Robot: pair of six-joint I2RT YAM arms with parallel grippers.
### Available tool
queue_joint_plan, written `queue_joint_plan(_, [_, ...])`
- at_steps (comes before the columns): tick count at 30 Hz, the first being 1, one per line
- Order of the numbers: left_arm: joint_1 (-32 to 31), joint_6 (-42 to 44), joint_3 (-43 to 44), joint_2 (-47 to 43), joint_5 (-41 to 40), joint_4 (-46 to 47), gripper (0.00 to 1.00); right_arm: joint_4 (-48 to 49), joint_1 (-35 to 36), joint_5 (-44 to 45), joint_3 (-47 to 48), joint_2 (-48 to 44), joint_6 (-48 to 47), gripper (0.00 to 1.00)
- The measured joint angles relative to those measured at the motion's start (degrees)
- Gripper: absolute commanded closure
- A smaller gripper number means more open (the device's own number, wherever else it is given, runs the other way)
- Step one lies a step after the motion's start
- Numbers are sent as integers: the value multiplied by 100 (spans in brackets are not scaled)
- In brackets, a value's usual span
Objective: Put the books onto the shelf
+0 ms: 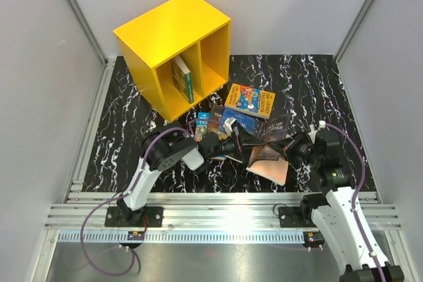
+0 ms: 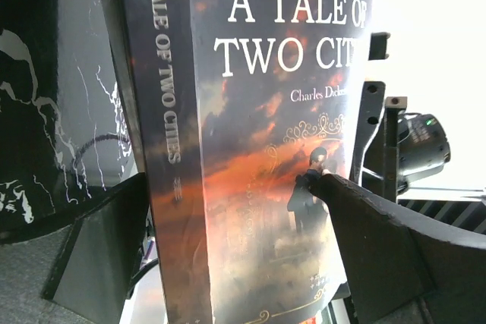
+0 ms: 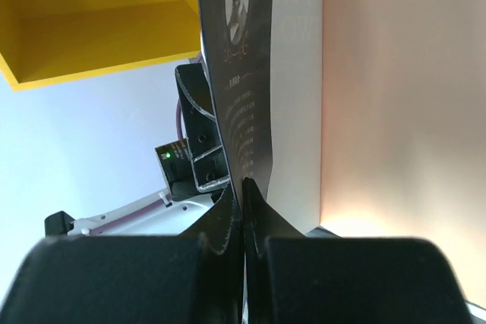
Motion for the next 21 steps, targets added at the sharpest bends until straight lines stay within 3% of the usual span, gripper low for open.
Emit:
queue_joint_plan(5, [-74, 4, -68, -2, -70, 31, 1, -173, -13, 61, -256, -614, 164, 100])
queue_joint_plan(9, [-168, 4, -208, -26, -83, 136, 1, -1228, -11, 212, -315, -1777, 120, 100])
queue_joint_plan(11, [-199, 9, -234, -33, -79, 136, 1, -1779, -9, 249, -306, -2347, 90, 84])
queue_joint_plan(13, [-216, 2, -240, -35, -79, 138, 1, -2437, -7, 304, -304, -2769, 7, 46])
queue_joint_plan(16, [-216, -37, -234, -33, -94, 138, 4, -3399, 22, 328, -317, -3032, -166, 23])
queue_joint_plan(17, [-216, -55, -223, -33, -96, 133, 6, -3687, 28, 339, -332, -3077, -251, 9])
queue_joint_plan(21, [-219, -98, -157, 15, -48, 70, 12, -3834, 39, 341, -481, -3091, -452, 6])
